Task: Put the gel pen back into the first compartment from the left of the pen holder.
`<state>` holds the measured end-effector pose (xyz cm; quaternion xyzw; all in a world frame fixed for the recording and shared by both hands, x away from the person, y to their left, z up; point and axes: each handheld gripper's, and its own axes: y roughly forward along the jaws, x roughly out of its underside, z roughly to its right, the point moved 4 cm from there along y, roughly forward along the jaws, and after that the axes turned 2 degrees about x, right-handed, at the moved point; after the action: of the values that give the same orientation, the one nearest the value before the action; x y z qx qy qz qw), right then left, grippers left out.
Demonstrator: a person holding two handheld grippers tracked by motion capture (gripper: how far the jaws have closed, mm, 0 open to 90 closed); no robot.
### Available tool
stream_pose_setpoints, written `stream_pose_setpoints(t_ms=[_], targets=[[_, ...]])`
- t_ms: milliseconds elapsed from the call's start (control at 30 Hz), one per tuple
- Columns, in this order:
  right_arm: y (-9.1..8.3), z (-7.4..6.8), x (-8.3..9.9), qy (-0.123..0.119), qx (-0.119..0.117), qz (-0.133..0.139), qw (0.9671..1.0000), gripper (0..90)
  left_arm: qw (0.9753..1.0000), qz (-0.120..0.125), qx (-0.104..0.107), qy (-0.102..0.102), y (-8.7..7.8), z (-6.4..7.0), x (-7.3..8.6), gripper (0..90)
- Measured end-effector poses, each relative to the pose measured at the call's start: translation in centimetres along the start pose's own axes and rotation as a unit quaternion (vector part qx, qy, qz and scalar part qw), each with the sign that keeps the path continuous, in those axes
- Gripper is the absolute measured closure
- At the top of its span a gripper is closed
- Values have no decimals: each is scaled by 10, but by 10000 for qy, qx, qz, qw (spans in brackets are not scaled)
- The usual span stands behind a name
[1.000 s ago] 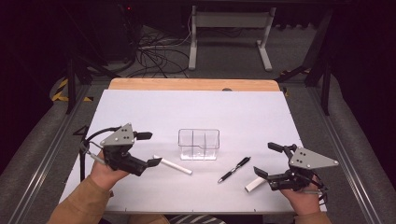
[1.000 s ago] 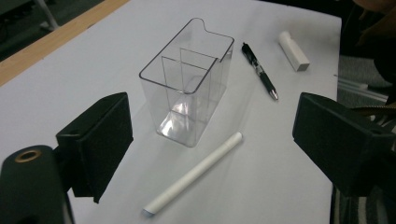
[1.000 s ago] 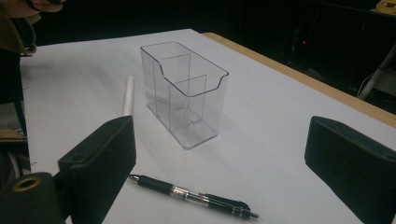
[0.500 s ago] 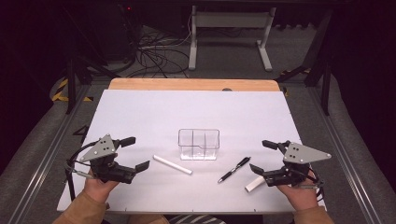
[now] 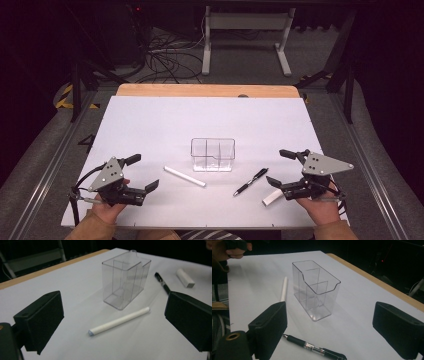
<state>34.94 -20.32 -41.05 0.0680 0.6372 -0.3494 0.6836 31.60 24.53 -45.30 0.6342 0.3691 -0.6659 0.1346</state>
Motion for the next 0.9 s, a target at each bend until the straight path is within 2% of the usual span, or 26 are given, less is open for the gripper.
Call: stream_pose_setpoints(t_ms=[67,167,267,333,500,567,733,900], targets=[[0,-1,-2,46,-25,27,10000,123,9998,-51,-179,83,-1,4,5,28],[0,-2,-5,25,-52,37,10000,123,9999,-5,-93,40,-1,9,7,26],[2,-2,-6,35,-76,21,10000,122,9999,111,-52,-54,-2,9,7,20],[3,-3,-6,106,-93,-8,9999,122,9997,195,-63,-159,-3,6,8,20],[7,-3,-7,68,-93,-172,9998,143,9985,307,-61,-450,-5,-1,12,21],[9,-4,-8,37,-151,-240,9996,153,9984,312,-103,-470,-5,-3,13,24],[14,-5,-10,-5,-222,-357,9991,174,9990,218,-247,-297,-5,-5,15,27],[19,-6,-14,-115,-390,-575,9975,205,9991,221,-273,-222,-4,-3,14,27]])
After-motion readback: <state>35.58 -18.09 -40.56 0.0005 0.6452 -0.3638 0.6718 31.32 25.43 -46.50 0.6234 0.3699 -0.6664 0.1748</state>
